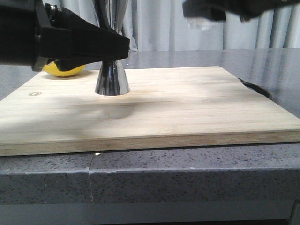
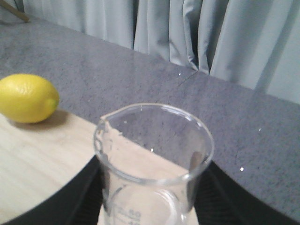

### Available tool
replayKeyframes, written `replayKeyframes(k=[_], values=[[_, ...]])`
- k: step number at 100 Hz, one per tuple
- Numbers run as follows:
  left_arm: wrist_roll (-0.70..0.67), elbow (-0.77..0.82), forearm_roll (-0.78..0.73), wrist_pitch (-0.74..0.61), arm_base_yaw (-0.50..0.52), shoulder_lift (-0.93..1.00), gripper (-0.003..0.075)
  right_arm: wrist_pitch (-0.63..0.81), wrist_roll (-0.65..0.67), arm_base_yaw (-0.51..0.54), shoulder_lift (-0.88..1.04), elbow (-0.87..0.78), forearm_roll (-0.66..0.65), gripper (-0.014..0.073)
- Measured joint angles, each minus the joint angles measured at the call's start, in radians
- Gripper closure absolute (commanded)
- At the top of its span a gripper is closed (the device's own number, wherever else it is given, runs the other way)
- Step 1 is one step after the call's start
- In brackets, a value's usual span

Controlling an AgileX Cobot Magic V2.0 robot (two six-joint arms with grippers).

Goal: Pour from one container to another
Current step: 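Lower the beaker onto the board with the right gripper and release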

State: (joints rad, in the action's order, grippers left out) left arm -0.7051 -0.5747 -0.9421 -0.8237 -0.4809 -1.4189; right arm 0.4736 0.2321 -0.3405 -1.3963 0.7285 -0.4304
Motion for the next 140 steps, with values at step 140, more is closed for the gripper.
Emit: replayKeyframes(k=[140], values=[[0.0,0.0,0.0,0.001,0.0,0.0,0.0739,0.436,-0.123,0.002,-0.324,-0.091,0.127,0.0134]])
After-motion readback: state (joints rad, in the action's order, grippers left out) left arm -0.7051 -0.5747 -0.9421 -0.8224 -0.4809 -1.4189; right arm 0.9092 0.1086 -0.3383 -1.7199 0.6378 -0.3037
